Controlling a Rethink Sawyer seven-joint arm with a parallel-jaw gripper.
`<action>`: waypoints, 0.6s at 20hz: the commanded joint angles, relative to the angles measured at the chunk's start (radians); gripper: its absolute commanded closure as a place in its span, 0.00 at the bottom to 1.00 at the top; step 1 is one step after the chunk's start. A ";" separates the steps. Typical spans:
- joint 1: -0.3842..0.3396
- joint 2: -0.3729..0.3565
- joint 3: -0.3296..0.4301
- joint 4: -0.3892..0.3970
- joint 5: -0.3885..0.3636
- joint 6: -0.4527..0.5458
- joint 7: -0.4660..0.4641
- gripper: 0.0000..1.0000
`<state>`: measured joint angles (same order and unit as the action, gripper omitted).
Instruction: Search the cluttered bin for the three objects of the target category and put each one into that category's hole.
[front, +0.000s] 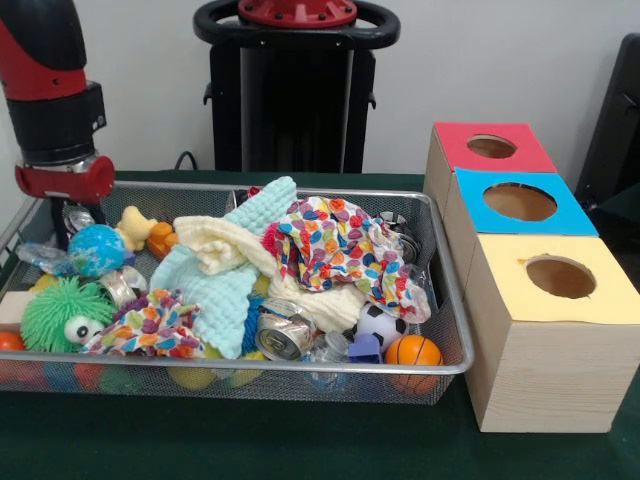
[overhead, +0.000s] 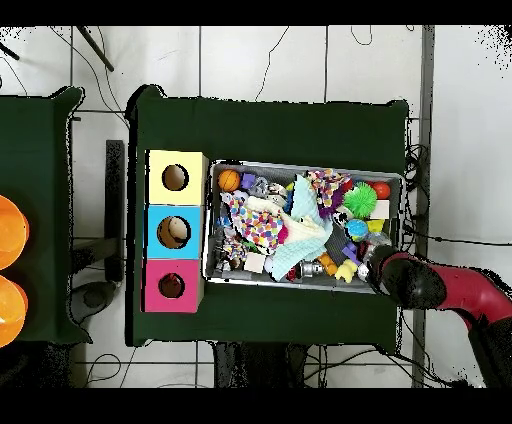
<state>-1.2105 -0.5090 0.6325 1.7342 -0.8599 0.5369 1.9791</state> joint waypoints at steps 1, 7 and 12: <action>0.033 -0.090 -0.027 0.002 0.047 0.065 -0.054 0.00; 0.053 -0.071 -0.055 -0.008 0.043 0.049 -0.043 0.00; 0.051 -0.059 -0.086 0.019 0.020 -0.007 -0.015 0.00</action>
<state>-1.1757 -0.5813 0.6023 1.7346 -0.8343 0.5367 1.9791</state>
